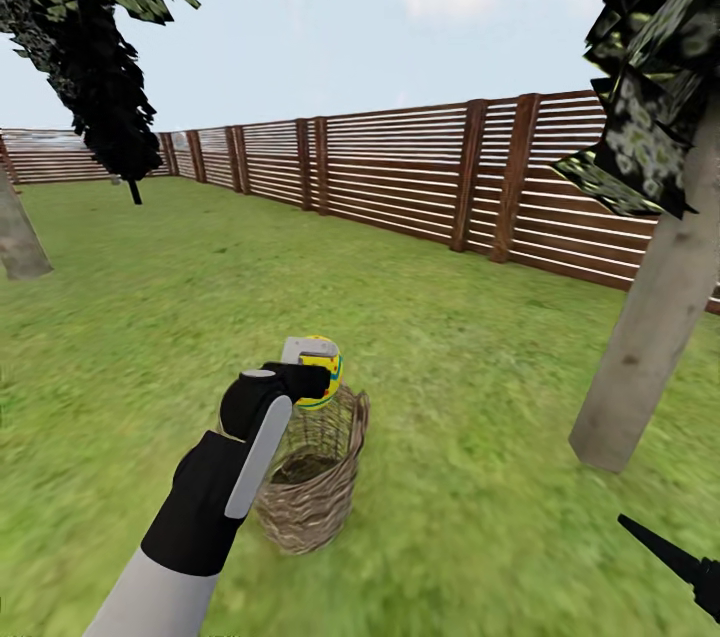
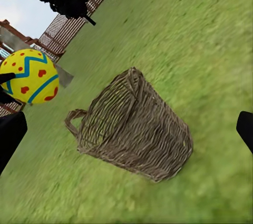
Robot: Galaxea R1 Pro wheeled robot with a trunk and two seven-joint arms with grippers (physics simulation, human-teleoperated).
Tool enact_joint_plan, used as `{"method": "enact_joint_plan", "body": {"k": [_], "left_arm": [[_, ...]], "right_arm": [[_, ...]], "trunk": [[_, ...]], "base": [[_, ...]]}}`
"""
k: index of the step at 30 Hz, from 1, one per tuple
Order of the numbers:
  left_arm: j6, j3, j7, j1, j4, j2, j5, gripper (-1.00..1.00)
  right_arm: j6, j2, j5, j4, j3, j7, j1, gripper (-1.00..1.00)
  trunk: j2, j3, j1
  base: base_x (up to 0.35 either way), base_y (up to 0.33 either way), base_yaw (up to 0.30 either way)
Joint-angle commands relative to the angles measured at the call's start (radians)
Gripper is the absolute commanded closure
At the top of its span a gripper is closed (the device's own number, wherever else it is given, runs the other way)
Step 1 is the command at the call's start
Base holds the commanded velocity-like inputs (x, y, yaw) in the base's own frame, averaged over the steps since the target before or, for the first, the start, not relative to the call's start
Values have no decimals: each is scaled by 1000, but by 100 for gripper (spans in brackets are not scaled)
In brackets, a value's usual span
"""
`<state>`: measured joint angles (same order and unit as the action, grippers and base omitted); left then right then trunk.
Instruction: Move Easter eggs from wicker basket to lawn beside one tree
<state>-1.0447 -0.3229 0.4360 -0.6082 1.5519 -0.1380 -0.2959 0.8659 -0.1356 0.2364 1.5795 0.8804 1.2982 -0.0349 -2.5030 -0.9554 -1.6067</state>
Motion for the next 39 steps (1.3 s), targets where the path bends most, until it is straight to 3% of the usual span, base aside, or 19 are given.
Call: {"method": "enact_joint_plan", "body": {"k": [1, 14, 17, 25, 39], "left_arm": [[-2, -1, 10, -1, 0, 0, -11, 100], [-2, -2, 10, -1, 0, 0, -11, 100], [-2, -2, 10, -1, 0, 0, -11, 100], [-2, -2, 10, -1, 0, 0, -11, 100], [-2, -4, 10, -1, 0, 0, -11, 100]], "right_arm": [[7, -1, 4, 1, 0, 0, 0, -100], [7, 1, 4, 1, 0, 1, 0, -100], [7, 1, 4, 1, 0, 1, 0, -100], [8, -2, 1, 1, 0, 1, 0, -100], [7, -2, -1, 1, 0, 1, 0, -100]], "trunk": [[0, 3, 1], [3, 58, 7], [22, 70, 17], [22, 80, 17], [22, 96, 17]], "base": [[-157, 127, -2], [-225, 172, -49], [-45, 25, -186], [-37, -15, -208], [-267, -154, -212]]}}
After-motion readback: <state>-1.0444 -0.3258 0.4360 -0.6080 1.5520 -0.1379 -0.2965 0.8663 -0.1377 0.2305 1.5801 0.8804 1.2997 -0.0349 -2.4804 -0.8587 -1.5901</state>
